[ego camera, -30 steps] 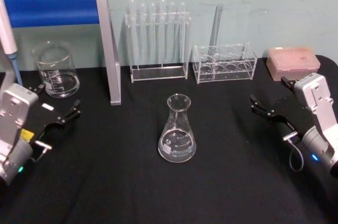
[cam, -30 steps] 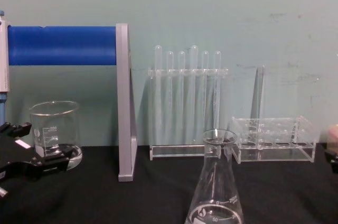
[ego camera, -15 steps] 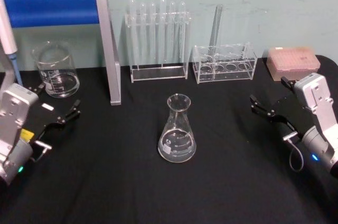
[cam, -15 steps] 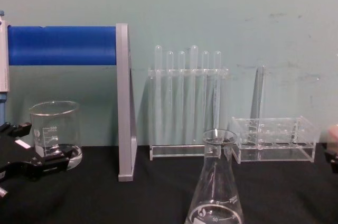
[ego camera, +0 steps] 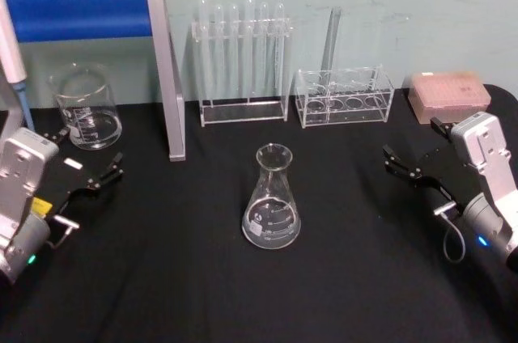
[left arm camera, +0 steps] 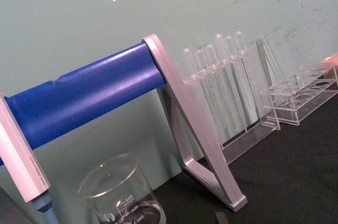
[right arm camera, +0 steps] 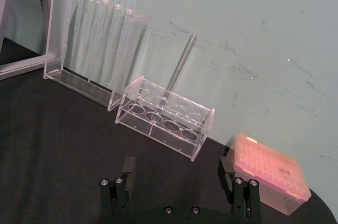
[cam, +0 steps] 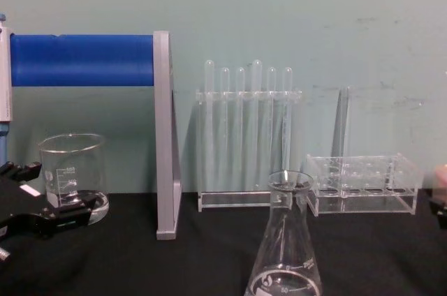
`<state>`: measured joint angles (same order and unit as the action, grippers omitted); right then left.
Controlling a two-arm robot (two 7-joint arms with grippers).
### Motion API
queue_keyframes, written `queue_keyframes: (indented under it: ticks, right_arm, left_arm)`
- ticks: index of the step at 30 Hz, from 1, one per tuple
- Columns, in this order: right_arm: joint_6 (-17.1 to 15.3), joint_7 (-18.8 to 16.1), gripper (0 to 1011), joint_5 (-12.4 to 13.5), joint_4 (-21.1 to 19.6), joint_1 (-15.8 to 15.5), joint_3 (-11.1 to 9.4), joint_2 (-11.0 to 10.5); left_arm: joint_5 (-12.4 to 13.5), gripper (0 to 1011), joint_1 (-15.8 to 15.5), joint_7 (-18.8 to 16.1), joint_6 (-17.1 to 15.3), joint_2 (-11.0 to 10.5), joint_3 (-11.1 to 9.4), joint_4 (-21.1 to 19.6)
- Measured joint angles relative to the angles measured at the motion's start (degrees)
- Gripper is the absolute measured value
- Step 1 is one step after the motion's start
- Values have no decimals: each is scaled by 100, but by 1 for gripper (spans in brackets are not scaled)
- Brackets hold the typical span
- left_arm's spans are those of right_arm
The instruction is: Grasp the erlenmeyer flask with one hand, shake it three times, then place it back.
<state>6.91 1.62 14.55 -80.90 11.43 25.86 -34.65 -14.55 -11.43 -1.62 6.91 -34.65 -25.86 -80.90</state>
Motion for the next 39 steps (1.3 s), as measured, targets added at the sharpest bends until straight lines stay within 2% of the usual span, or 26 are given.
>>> queue_keyframes:
  ticks: [6,13,19,25,31,39]
  right_arm:
    - [27,-69,1000,0,-46,-64,-77,17]
    - [50,-284,1000,62,-340,-294,-185,-36]
    - [84,-594,1000,296,-784,-642,-311,-118]
    - [123,-849,1000,485,-1055,-857,-386,-138]
    - [117,-1189,1000,702,-1215,-999,-408,-71]
    - [27,-1489,1000,794,-1221,-1000,-353,59]
  left_arm:
    - [0,1001,0,0,0,0,0,0]
    - [0,1001,0,0,0,0,0,0]
    - [0,1001,0,0,0,0,0,-1]
    - [0,1001,0,0,0,0,0,0]
    - [0,1001,0,0,0,0,0,0]
    - [0,1001,0,0,0,0,0,0]
